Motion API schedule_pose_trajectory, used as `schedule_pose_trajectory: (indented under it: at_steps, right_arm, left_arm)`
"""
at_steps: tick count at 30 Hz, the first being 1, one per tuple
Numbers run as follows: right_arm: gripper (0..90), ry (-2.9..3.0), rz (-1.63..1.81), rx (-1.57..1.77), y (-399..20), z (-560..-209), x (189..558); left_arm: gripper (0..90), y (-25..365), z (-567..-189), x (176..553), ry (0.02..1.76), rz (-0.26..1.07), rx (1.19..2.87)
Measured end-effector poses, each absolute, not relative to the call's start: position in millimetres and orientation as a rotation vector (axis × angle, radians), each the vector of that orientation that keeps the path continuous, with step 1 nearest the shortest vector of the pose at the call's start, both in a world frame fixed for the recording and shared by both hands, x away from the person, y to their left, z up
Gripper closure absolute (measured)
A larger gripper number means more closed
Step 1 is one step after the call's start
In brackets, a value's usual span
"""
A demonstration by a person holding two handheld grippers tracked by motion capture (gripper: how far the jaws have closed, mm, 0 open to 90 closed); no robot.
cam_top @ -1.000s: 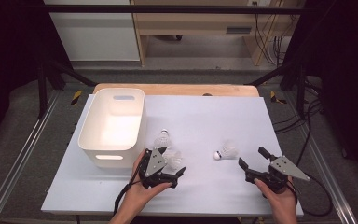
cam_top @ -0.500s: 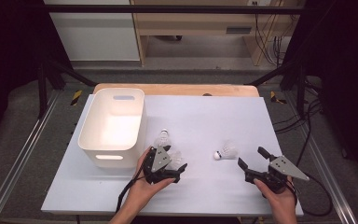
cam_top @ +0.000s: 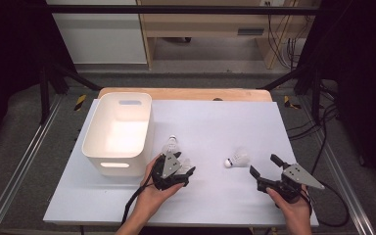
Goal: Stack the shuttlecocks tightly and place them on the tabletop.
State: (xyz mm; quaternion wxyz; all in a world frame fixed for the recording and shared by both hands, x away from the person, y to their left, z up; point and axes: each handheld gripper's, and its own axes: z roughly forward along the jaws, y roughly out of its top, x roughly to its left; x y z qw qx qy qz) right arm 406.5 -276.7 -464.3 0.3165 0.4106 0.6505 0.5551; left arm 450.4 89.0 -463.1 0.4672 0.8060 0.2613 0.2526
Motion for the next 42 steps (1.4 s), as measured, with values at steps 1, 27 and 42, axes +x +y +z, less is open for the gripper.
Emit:
schedule_pose_trajectory:
  at_steps: [1,27,42]
  right_arm:
    - [11.0,1.714,1.46,1.08,-277,-464,407]
    - [11.4,1.741,1.45,1.064,-272,-465,407]
    - [12.3,1.775,1.454,1.051,-268,-466,407]
  left_arm:
    - [32.1,89,-463,451,0.641,0.619,1.977]
    - [45.2,86,-471,461,0.652,0.62,2.033]
    - [61.2,86,-477,469,0.668,0.633,2.066]
